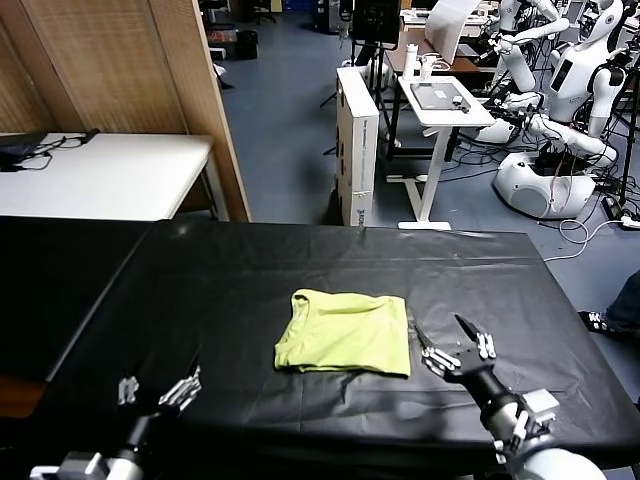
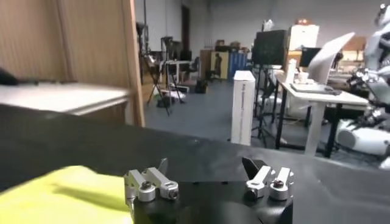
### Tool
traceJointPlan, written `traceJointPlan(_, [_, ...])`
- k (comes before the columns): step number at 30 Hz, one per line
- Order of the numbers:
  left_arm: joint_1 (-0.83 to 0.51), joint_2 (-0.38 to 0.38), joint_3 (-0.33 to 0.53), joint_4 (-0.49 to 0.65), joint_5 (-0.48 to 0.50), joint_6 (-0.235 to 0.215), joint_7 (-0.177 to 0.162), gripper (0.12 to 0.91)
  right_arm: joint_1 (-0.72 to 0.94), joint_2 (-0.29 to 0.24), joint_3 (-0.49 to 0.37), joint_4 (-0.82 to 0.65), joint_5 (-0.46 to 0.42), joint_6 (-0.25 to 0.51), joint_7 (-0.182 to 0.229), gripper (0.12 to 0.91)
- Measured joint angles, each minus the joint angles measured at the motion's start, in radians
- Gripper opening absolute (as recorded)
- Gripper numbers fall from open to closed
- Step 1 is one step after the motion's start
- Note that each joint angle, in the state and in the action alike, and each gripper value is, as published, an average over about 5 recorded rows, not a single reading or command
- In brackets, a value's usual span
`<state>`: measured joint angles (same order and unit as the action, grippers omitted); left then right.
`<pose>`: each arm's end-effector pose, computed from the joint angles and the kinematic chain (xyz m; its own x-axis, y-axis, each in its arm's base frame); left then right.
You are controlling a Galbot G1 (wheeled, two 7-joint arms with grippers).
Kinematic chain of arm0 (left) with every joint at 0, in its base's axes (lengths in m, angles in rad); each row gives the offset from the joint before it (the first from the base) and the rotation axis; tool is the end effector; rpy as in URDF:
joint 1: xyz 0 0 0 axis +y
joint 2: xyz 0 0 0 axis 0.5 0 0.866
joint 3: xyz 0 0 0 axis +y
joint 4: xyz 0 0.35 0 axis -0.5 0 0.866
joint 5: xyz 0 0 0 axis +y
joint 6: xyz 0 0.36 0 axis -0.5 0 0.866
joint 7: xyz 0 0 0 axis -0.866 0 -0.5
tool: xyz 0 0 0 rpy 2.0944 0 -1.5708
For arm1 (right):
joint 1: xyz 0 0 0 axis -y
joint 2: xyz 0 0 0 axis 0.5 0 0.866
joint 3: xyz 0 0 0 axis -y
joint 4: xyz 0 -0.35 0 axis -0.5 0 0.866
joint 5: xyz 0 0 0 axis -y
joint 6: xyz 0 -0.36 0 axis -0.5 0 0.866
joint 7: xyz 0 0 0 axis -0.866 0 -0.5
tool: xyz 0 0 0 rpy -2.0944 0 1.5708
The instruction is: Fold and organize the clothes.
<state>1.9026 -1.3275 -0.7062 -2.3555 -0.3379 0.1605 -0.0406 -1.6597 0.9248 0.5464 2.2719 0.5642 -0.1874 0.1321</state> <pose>0.1027 0.0679 -0.2426 -0.9765 0.0104 0.2153 0.0037 0.9995 -0.0318 0.1731 -0.0759 -0.2320 -0.9484 -0.2478 0.1980 -0.2512 0.9679 0.0081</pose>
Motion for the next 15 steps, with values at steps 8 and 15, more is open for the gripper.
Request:
traceJointPlan(8, [0.064,-0.011,-0.028,-0.048,0.004,0.027,-0.035,0.907,-0.095,0.024,0.007,0.07,-0.058,-0.021,0.017,0.907])
traceJointPlan(15, [0.121,0.001,-0.041,-0.082,-0.066,0.084,-0.068,0.907,-0.141,0.031,-0.031,0.105,-0.09,-0.055,0.034,0.907])
